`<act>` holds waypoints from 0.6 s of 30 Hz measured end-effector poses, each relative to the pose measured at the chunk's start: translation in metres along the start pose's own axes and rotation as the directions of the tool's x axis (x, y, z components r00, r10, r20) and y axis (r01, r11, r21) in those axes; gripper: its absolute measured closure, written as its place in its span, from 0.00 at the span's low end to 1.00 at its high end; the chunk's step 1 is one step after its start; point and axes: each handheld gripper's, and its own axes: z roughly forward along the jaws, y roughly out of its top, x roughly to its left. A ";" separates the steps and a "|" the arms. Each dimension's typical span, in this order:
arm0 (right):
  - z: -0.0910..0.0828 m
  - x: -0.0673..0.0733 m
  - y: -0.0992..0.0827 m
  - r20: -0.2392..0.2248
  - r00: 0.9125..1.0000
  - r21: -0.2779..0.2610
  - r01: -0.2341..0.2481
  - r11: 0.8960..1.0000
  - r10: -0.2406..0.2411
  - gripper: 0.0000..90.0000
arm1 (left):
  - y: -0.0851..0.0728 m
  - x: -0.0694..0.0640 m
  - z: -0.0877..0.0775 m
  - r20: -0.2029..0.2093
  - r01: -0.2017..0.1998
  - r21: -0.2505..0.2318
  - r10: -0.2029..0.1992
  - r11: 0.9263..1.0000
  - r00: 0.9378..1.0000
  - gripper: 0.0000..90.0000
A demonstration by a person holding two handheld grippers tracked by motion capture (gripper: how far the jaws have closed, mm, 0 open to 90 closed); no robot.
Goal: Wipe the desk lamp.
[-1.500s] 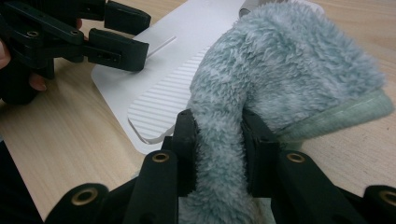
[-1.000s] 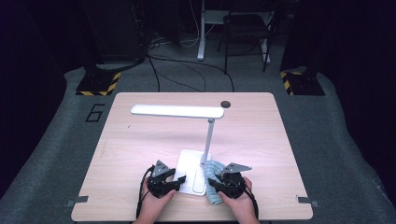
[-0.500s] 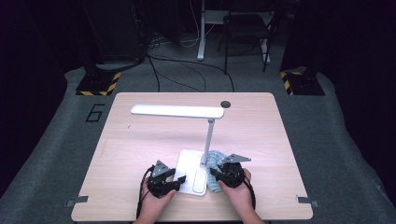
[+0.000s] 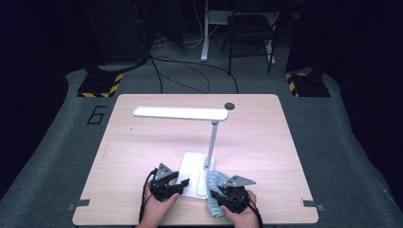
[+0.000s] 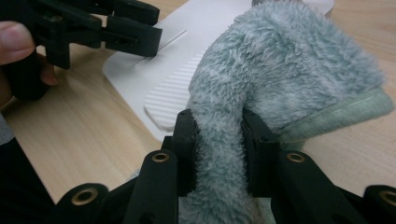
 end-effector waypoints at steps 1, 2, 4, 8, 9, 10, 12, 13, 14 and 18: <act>-0.001 0.001 -0.001 0.002 1.000 0.002 0.002 1.000 -0.002 0.78 | 0.000 0.000 0.000 0.000 0.000 0.000 0.000 1.000 1.000 0.47; -0.001 0.001 -0.002 0.004 1.000 0.001 0.010 1.000 -0.010 0.78 | 0.000 0.000 0.000 0.000 0.000 -0.001 0.000 1.000 1.000 0.47; 0.002 -0.001 -0.001 -0.003 1.000 -0.004 0.000 1.000 0.000 0.78 | 0.000 0.000 0.000 0.000 0.000 0.000 0.000 1.000 1.000 0.47; 0.006 -0.009 0.003 -0.010 1.000 -0.005 -0.008 1.000 0.008 0.78 | 0.000 0.000 0.000 -0.001 0.000 0.000 0.000 1.000 1.000 0.47; 0.007 -0.010 0.003 -0.010 1.000 -0.011 -0.025 1.000 0.025 0.78 | 0.000 0.000 0.000 -0.004 -0.001 -0.001 0.001 1.000 1.000 0.47; 0.008 -0.011 0.004 -0.007 1.000 -0.011 -0.026 1.000 0.026 0.78 | 0.000 0.000 0.000 -0.003 0.001 0.000 -0.001 1.000 1.000 0.47; 0.011 -0.015 0.007 0.002 1.000 -0.018 -0.022 1.000 0.022 0.78 | 0.000 -0.001 0.000 -0.006 0.002 -0.004 -0.002 1.000 1.000 0.47; 0.012 -0.017 0.008 0.008 1.000 -0.020 -0.024 1.000 0.024 0.78 | 0.000 0.000 0.000 -0.004 0.001 -0.001 -0.001 1.000 1.000 0.47; 0.014 -0.019 0.010 0.004 0.999 -0.026 -0.040 0.999 0.041 0.78 | 0.000 -0.001 0.000 -0.008 0.001 -0.005 -0.001 1.000 1.000 0.47; 0.019 -0.028 0.017 0.017 0.998 -0.031 -0.054 0.998 0.054 0.78 | 0.000 -0.001 0.000 -0.015 0.011 -0.004 -0.011 1.000 1.000 0.47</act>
